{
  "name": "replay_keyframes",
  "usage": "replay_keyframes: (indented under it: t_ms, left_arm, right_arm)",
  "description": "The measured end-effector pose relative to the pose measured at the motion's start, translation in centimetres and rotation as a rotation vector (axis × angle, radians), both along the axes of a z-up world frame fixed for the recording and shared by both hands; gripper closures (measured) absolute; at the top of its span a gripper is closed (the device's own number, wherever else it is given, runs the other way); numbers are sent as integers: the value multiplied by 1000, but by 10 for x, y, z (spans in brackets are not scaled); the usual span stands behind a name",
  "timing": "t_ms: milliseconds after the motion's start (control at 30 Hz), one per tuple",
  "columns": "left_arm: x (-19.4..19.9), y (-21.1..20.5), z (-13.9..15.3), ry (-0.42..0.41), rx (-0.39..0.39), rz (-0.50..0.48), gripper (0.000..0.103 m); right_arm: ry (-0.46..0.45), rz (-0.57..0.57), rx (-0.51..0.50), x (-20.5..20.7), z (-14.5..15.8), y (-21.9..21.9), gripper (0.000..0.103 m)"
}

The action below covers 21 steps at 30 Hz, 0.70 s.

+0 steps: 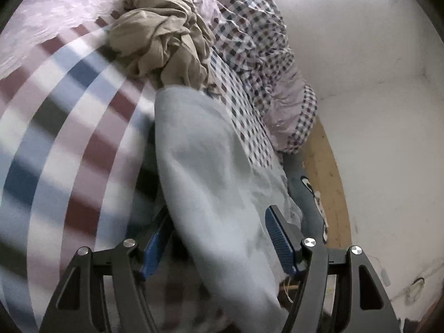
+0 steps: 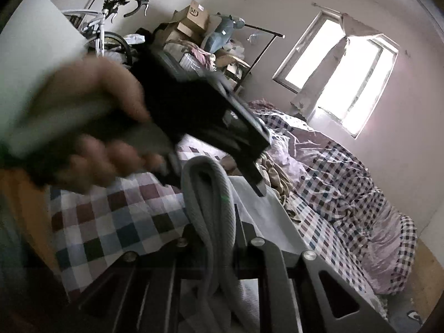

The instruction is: Fold clothes

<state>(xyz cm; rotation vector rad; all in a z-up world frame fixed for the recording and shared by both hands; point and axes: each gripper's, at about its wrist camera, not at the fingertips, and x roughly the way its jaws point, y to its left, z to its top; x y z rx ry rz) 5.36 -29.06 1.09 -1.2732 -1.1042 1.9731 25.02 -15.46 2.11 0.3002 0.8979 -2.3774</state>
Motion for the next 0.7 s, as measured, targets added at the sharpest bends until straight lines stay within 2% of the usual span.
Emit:
replay_keyframes:
  t_ms: [133,467,500,533,633,700]
  left_arm:
    - [-33,-3,-10,-18,-24,15,55]
    - [-76,-2,-17,-10,-4,-17,55]
    - [-77,-2,-16,-1,-1,-12,60]
    - [-77,-3,-13,10,1,-6,75]
    - [-63,-12,6,45,-9,12,85]
    - [-54,-18,19,68,-15,24,89]
  right_arm:
    - [-10,14,-19,-4,5,6,91]
    - [-19,30,-14,6,3,9,92]
    - [-20,31,-8,8,2,7,92]
    - [-19,33,2,10,0,5,92]
    - [-15,38,16,12,-3,3,92]
    - [-16,45,23,14,-4,1,92]
